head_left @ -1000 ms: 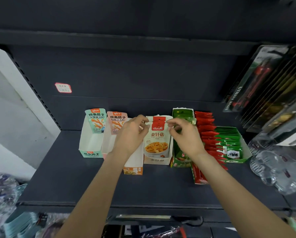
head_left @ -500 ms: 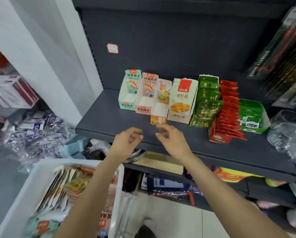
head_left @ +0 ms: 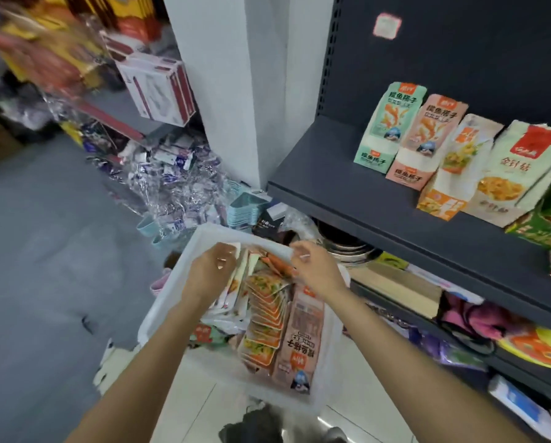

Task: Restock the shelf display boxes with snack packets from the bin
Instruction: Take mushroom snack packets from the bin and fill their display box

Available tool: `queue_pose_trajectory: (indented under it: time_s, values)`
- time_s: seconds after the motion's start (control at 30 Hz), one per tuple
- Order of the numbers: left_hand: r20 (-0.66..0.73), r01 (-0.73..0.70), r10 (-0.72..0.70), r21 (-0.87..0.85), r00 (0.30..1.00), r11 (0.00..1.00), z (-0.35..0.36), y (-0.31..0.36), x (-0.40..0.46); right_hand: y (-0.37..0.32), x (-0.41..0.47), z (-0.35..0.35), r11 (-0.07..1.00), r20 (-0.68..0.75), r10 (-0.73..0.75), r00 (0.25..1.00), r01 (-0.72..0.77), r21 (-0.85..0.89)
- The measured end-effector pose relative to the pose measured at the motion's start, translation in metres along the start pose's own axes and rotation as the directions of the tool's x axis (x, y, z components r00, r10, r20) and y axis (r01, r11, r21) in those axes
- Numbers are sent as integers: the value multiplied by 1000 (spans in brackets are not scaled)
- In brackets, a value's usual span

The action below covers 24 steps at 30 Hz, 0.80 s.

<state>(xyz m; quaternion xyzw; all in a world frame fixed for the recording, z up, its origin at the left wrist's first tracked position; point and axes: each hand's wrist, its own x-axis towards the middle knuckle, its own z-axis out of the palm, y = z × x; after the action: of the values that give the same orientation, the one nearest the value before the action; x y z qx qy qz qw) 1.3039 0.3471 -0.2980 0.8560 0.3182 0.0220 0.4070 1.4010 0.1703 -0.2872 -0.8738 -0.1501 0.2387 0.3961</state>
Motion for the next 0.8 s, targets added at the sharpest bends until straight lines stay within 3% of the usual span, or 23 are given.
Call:
queue_pose_trajectory:
  time_s: [0.27,0.47,0.6,0.73,0.8]
  values:
    - [221,61,-77,78,972,995,-27,-69,21,-27,29,74,999,108,-30,994,33,-27]
    - [405,111,-187,203,895,973,-14,-87,24,-16,43,89,984,45,-17,999,25,-179]
    - [342,140,-188,162,921,977,-8,-89,21,-10,44,90,980,92,2,996,16,-199]
    - [293,59,-108,171,950,983,-13,-86,21,-13,35,97,986,82,22,996,-8,-169]
    - [315,33,-63,99,947,995,-20,-88,25,-17,32,101,986,49,32,998,-24,-163]
